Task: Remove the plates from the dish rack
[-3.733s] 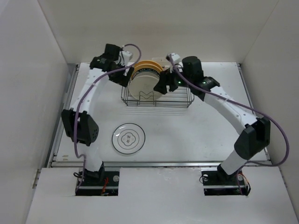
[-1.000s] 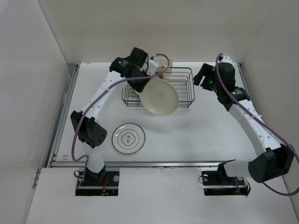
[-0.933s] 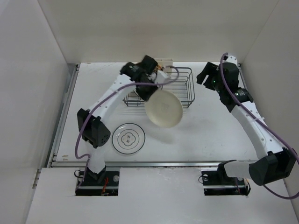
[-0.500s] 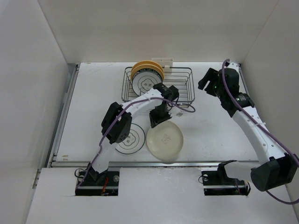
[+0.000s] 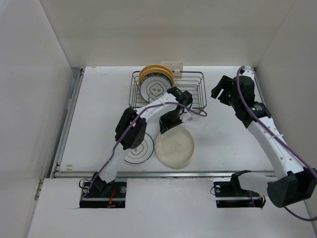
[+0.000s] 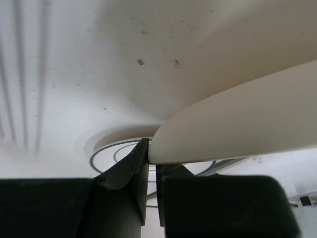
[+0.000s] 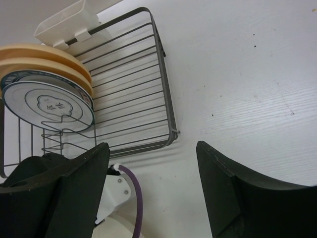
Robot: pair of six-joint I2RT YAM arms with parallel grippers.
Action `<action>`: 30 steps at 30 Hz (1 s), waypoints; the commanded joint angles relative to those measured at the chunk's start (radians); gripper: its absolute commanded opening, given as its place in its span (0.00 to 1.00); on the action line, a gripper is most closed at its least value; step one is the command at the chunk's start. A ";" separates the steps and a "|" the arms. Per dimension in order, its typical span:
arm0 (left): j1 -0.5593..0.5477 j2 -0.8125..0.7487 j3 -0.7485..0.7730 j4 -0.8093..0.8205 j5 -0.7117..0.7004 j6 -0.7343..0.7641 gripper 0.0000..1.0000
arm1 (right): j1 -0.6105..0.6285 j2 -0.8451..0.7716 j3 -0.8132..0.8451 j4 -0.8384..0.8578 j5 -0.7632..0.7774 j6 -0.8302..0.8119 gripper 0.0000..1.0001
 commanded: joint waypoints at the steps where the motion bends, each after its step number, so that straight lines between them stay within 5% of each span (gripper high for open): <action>1: 0.001 -0.023 0.065 -0.001 -0.108 -0.059 0.01 | 0.000 -0.014 -0.009 0.034 0.019 0.006 0.77; 5: 0.001 -0.032 0.076 -0.001 -0.129 -0.069 0.33 | 0.000 0.022 0.000 0.062 -0.021 0.006 0.78; 8: 0.001 -0.042 0.076 -0.021 -0.129 -0.069 0.44 | 0.000 0.050 0.019 0.073 -0.043 -0.003 0.80; 19: 0.125 -0.227 0.207 -0.126 0.105 0.029 0.55 | -0.009 0.252 0.198 0.177 -0.242 -0.101 0.83; 24: 0.255 -0.440 0.028 -0.117 0.288 0.166 0.57 | -0.009 0.392 0.295 0.230 -0.363 -0.101 0.79; 30: 0.433 -0.536 -0.100 0.100 0.306 0.051 0.59 | 0.023 0.582 0.396 0.260 -0.495 -0.190 0.69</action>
